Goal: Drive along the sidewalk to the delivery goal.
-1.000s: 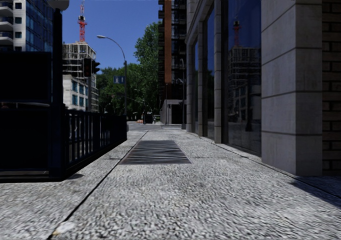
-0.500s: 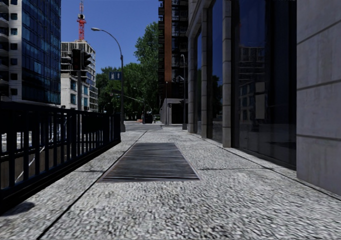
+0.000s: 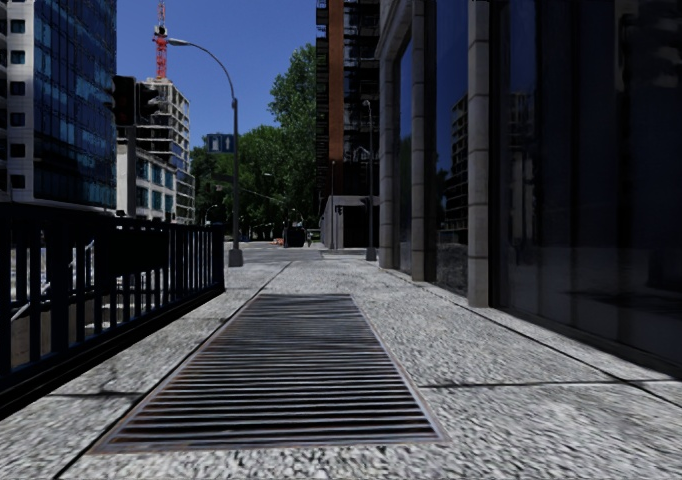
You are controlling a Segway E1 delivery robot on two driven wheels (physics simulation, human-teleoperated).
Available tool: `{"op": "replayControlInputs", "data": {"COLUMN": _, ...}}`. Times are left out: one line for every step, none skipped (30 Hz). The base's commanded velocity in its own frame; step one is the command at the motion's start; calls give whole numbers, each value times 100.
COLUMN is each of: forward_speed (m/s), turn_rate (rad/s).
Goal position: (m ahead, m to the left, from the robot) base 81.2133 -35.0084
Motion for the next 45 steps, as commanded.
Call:
{"op": "replayControlInputs", "data": {"forward_speed": 200, "turn_rate": 0}}
{"op": "replayControlInputs", "data": {"forward_speed": 200, "turn_rate": 0}}
{"op": "replayControlInputs", "data": {"forward_speed": 200, "turn_rate": 0}}
{"op": "replayControlInputs", "data": {"forward_speed": 200, "turn_rate": 0}}
{"op": "replayControlInputs", "data": {"forward_speed": 200, "turn_rate": 0}}
{"op": "replayControlInputs", "data": {"forward_speed": 200, "turn_rate": 0}}
{"op": "replayControlInputs", "data": {"forward_speed": 200, "turn_rate": 0}}
{"op": "replayControlInputs", "data": {"forward_speed": 200, "turn_rate": 0}}
{"op": "replayControlInputs", "data": {"forward_speed": 200, "turn_rate": 0}}
{"op": "replayControlInputs", "data": {"forward_speed": 200, "turn_rate": 0}}
{"op": "replayControlInputs", "data": {"forward_speed": 200, "turn_rate": 0}}
{"op": "replayControlInputs", "data": {"forward_speed": 200, "turn_rate": 0}}
{"op": "replayControlInputs", "data": {"forward_speed": 200, "turn_rate": 0}}
{"op": "replayControlInputs", "data": {"forward_speed": 200, "turn_rate": 0}}
{"op": "replayControlInputs", "data": {"forward_speed": 200, "turn_rate": 0}}
{"op": "replayControlInputs", "data": {"forward_speed": 200, "turn_rate": 0}}
{"op": "replayControlInputs", "data": {"forward_speed": 200, "turn_rate": 0}}
{"op": "replayControlInputs", "data": {"forward_speed": 200, "turn_rate": 0}}
{"op": "replayControlInputs", "data": {"forward_speed": 200, "turn_rate": 0}}
{"op": "replayControlInputs", "data": {"forward_speed": 200, "turn_rate": 0}}
{"op": "replayControlInputs", "data": {"forward_speed": 200, "turn_rate": 0}}
{"op": "replayControlInputs", "data": {"forward_speed": 200, "turn_rate": 0}}
{"op": "replayControlInputs", "data": {"forward_speed": 200, "turn_rate": 0}}
{"op": "replayControlInputs", "data": {"forward_speed": 200, "turn_rate": 0}}
{"op": "replayControlInputs", "data": {"forward_speed": 200, "turn_rate": 0}}
{"op": "replayControlInputs", "data": {"forward_speed": 200, "turn_rate": 0}}
{"op": "replayControlInputs", "data": {"forward_speed": 200, "turn_rate": 0}}
{"op": "replayControlInputs", "data": {"forward_speed": 200, "turn_rate": 0}}
{"op": "replayControlInputs", "data": {"forward_speed": 200, "turn_rate": 0}}
{"op": "replayControlInputs", "data": {"forward_speed": 200, "turn_rate": 0}}
{"op": "replayControlInputs", "data": {"forward_speed": 200, "turn_rate": 0}}
{"op": "replayControlInputs", "data": {"forward_speed": 200, "turn_rate": 0}}
{"op": "replayControlInputs", "data": {"forward_speed": 200, "turn_rate": 0}}
{"op": "replayControlInputs", "data": {"forward_speed": 200, "turn_rate": 0}}
{"op": "replayControlInputs", "data": {"forward_speed": 200, "turn_rate": 0}}
{"op": "replayControlInputs", "data": {"forward_speed": 200, "turn_rate": 0}}
{"op": "replayControlInputs", "data": {"forward_speed": 200, "turn_rate": 0}}
{"op": "replayControlInputs", "data": {"forward_speed": 200, "turn_rate": 0}}
{"op": "replayControlInputs", "data": {"forward_speed": 200, "turn_rate": 0}}
{"op": "replayControlInputs", "data": {"forward_speed": 200, "turn_rate": 0}}
{"op": "replayControlInputs", "data": {"forward_speed": 200, "turn_rate": 0}}
{"op": "replayControlInputs", "data": {"forward_speed": 200, "turn_rate": 0}}
{"op": "replayControlInputs", "data": {"forward_speed": 200, "turn_rate": 0}}
{"op": "replayControlInputs", "data": {"forward_speed": 200, "turn_rate": 0}}
{"op": "replayControlInputs", "data": {"forward_speed": 200, "turn_rate": 0}}
